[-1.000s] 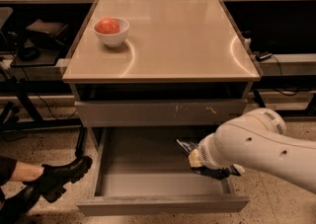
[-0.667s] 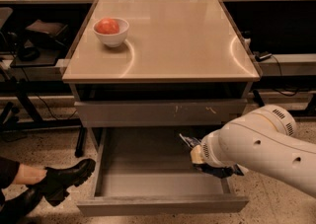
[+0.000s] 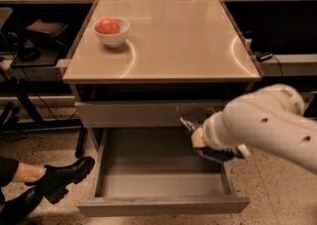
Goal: Pick blue chip bag from middle drawer and place on counter
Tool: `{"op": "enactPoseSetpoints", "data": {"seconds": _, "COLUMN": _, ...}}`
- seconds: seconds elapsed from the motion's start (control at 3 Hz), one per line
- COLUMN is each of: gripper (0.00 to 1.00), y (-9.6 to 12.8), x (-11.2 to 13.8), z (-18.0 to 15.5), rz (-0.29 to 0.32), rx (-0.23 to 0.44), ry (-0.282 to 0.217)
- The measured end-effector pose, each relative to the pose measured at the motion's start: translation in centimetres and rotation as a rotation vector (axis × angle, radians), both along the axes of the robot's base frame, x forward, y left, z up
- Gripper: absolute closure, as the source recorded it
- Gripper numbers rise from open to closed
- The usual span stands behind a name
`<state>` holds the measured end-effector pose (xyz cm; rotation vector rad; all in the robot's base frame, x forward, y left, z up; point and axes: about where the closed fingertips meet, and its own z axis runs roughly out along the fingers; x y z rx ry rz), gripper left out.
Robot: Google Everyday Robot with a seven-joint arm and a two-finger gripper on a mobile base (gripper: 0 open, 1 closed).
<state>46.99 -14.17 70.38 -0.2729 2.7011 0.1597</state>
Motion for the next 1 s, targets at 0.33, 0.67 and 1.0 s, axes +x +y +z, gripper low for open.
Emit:
{"op": "enactPoseSetpoints", "data": {"seconds": 0.33, "gripper": 1.0, "y": -0.5, "x": 3.4, "z": 8.6, "rz": -0.008, "rx": -0.021, "ry": -0.074}}
{"op": "enactPoseSetpoints", "data": {"seconds": 0.67, "gripper": 1.0, "y": 1.1, "x": 4.7, "z": 19.9, "rz": -0.017, "rx": -0.054, "ry": -0.201}}
{"op": "enactPoseSetpoints", "data": {"seconds": 1.0, "gripper": 1.0, "y": 1.2, "x": 5.3, "z": 23.6, "rz": -0.03, "rx": -0.045, "ry": -0.242}}
